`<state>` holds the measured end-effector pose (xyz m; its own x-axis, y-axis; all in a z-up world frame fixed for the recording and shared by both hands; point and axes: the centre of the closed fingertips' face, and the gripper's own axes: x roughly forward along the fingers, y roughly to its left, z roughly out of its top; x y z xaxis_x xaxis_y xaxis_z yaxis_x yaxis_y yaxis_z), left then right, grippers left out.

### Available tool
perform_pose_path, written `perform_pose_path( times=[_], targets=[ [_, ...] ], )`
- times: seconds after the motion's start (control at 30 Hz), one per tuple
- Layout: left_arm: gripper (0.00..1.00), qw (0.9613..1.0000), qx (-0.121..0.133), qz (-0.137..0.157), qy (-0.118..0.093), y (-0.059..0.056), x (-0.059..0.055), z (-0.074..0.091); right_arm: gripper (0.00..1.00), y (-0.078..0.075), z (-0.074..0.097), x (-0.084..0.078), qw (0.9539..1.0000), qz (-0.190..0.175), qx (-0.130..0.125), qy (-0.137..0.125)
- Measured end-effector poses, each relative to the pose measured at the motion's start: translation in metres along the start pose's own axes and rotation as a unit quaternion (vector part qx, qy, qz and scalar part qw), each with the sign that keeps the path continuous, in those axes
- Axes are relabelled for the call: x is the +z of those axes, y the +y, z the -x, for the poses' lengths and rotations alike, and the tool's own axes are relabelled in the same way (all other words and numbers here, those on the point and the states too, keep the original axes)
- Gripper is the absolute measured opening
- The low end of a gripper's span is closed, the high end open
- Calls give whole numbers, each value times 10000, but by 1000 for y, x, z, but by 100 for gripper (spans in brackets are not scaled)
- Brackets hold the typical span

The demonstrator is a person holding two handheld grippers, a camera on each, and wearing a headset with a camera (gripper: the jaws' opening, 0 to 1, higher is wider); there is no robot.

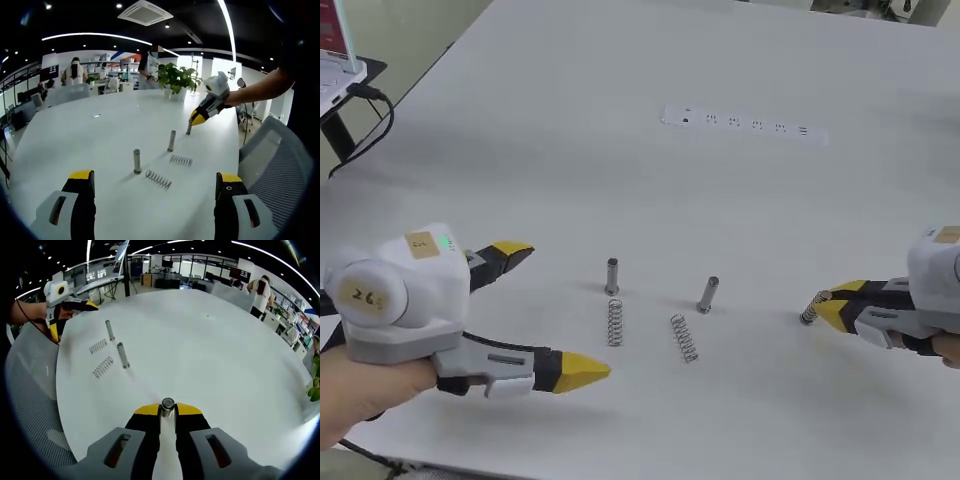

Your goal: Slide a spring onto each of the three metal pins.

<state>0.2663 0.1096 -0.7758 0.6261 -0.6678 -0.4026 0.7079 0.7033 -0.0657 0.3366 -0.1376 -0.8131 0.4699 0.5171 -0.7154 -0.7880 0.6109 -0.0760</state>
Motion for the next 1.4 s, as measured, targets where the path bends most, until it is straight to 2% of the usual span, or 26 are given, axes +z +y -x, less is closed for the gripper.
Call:
perform_pose_path(
  times=[0.27,0.37,0.57,0.67,0.77,1.2,1.4],
  targets=[
    [98,10000,-11,6,30,0,-2,1,8,0,0,1,10000,-24,10,1],
    [98,10000,-14,3,24,0,-1,1,8,0,-1,-2,10000,-19,-2,92],
    [98,10000,-24,-4,37,1,0,1,8,1,0,0,10000,-22,1,60],
    [98,10000,-17,-11,48,2,0,2,11,2,0,1,10000,-58,60,16],
    [98,10000,2,1,-2,2,2,2,13,2,1,1,10000,-50,38,-1],
    [98,10000,-29,-7,17,-2,2,3,29,0,4,6,9999,-105,-4,-128],
    [98,10000,-23,-17,14,-2,3,4,31,2,7,9,9997,-149,-19,-185]
  ],
)
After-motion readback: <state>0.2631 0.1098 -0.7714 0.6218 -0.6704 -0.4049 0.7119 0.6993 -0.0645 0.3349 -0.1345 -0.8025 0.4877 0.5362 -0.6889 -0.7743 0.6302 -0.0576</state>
